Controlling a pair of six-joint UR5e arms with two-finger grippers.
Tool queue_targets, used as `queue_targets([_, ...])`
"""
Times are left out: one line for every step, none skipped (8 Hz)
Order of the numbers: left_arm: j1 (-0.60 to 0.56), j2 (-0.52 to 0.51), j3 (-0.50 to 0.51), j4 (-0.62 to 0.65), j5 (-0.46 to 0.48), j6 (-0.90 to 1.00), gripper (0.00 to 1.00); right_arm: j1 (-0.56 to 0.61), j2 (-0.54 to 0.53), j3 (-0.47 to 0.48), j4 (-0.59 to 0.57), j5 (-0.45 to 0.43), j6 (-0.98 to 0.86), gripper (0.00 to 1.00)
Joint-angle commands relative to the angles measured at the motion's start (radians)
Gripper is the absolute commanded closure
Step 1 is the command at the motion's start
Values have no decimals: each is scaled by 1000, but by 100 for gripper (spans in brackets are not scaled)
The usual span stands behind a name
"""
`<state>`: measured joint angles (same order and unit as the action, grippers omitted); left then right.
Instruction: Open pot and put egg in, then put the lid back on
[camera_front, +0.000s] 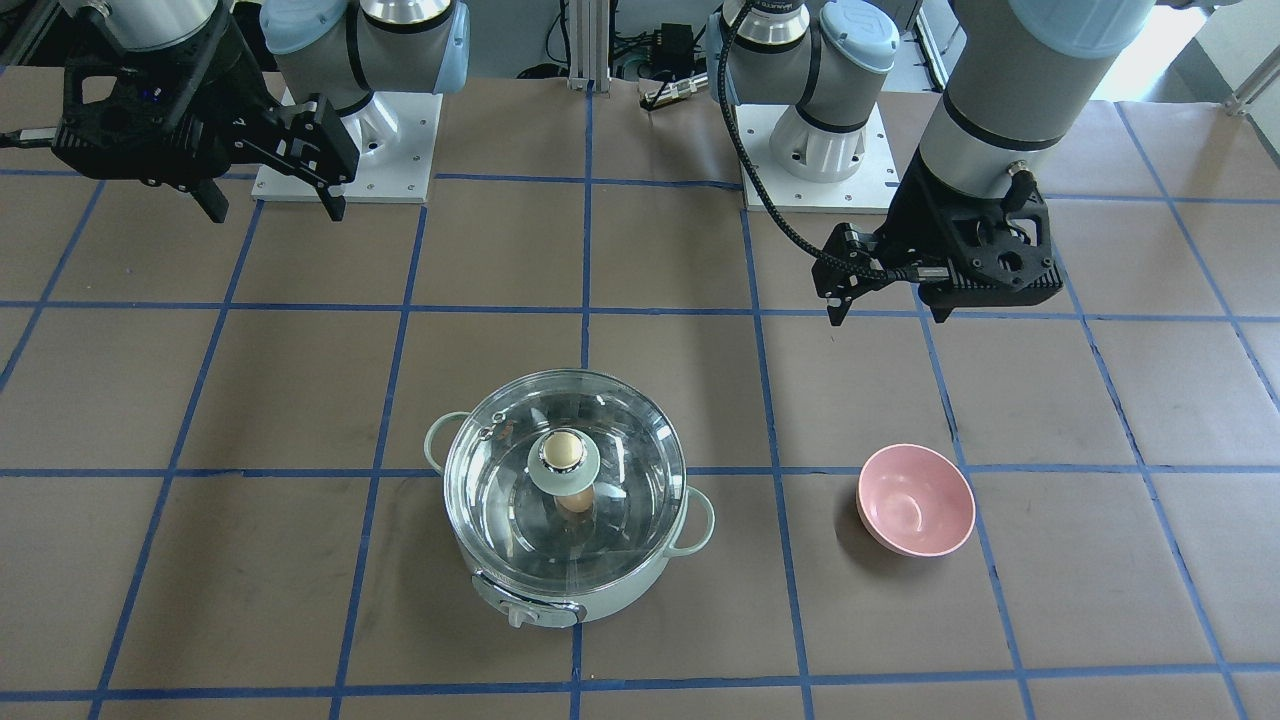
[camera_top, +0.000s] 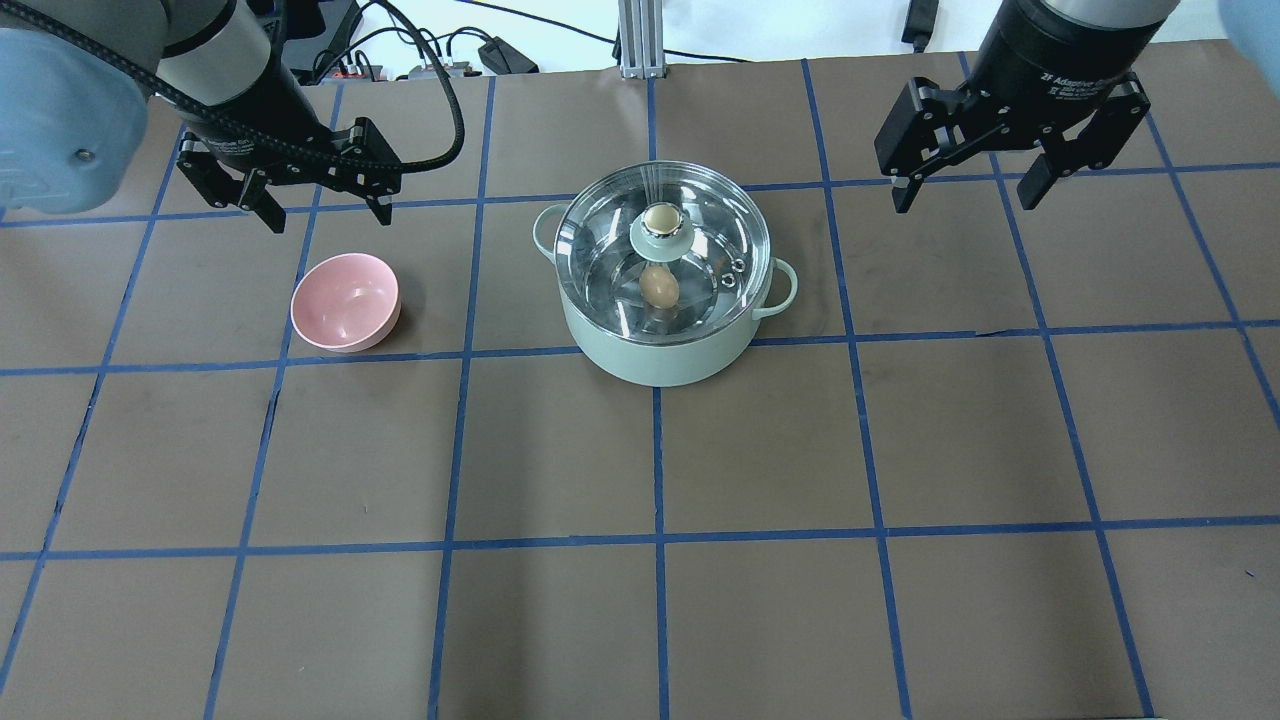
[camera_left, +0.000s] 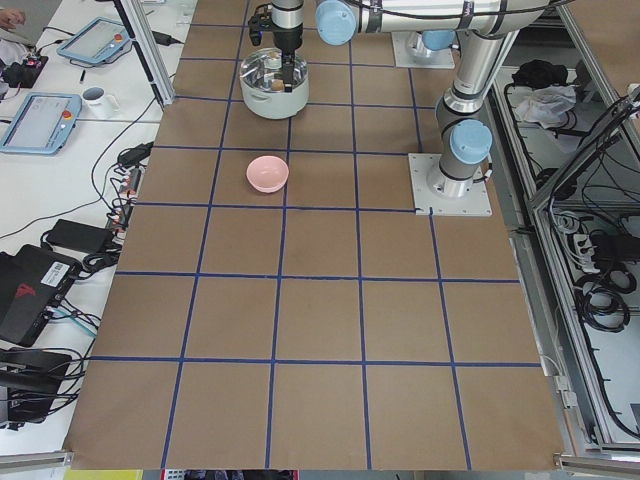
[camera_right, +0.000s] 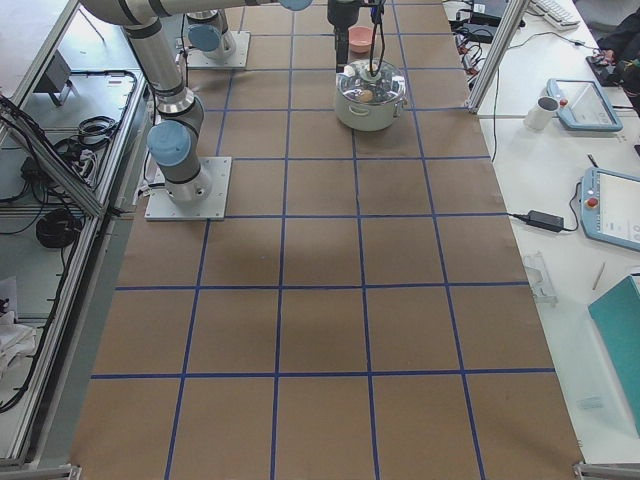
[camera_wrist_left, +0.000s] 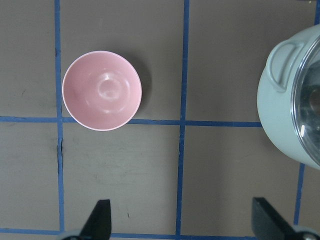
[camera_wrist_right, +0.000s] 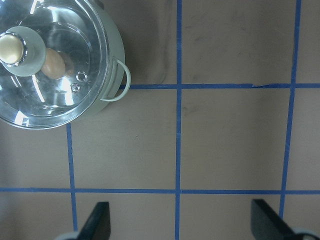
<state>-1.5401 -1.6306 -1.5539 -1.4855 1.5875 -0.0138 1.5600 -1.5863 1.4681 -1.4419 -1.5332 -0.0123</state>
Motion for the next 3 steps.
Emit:
queue_targets([0, -2, 0, -1, -1, 0, 0, 0, 0, 0, 0, -4, -3, 0])
queue_targets([0, -3, 0, -1, -1, 0, 0, 0, 0, 0, 0, -4, -2, 0])
queue_targets([0, -3, 0, -1, -1, 3, 0, 0, 0, 0, 0, -7, -3, 0])
